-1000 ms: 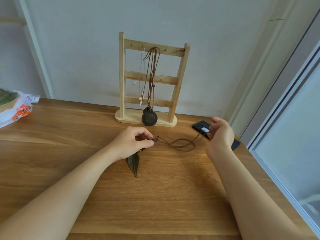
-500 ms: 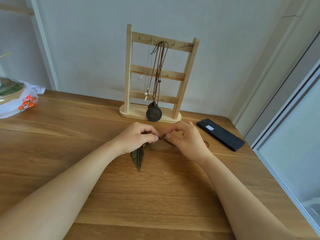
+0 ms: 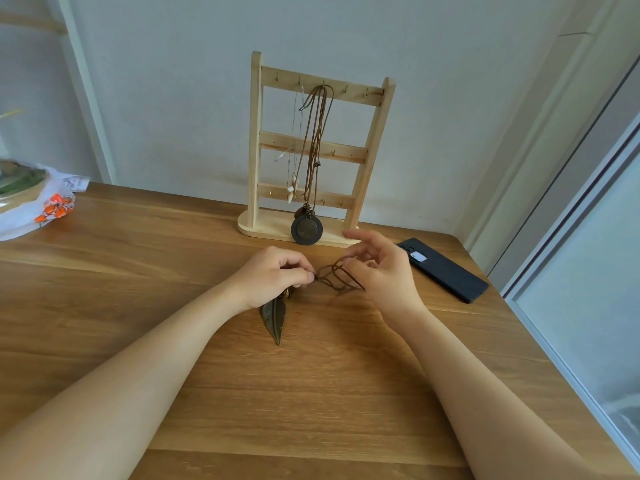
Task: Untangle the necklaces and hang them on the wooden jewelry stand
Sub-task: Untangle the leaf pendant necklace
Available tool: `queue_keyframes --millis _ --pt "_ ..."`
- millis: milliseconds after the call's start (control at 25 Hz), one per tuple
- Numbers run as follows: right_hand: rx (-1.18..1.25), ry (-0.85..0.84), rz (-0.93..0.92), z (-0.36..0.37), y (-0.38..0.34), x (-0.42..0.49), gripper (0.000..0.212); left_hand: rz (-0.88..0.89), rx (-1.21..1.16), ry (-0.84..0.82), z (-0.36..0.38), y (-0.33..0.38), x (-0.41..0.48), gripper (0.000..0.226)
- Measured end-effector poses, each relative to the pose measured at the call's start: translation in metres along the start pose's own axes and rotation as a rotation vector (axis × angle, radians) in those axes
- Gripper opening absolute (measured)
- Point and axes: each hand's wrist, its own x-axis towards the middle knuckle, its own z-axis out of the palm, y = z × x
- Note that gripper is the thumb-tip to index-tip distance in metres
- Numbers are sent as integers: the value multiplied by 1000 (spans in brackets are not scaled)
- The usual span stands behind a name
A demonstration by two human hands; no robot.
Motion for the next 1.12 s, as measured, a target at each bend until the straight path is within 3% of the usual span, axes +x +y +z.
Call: queue_keyframes --millis 200,400,520,600,720,920,1120 --pt "248 190 201 -7 -3 7 42 -10 -14 4 -1 0 -1 15" --pt "418 671 477 -40 6 20 37 -56 -7 109 0 -2 2 16" --pt "473 761 540 -48 16 22 35 -54 9 108 3 -3 3 15" --pt "444 692 486 -45 10 19 35 -54 -7 94 3 -3 3 14" --pt "274 492 244 -38 -4 9 38 -36 -27 75 2 -2 2 13" --pt "-100 -136 -70 -6 -7 -3 25 14 -50 15 1 -1 1 13" --pt "-180 -169 -133 8 0 -5 29 63 -13 -47 0 1 0 14"
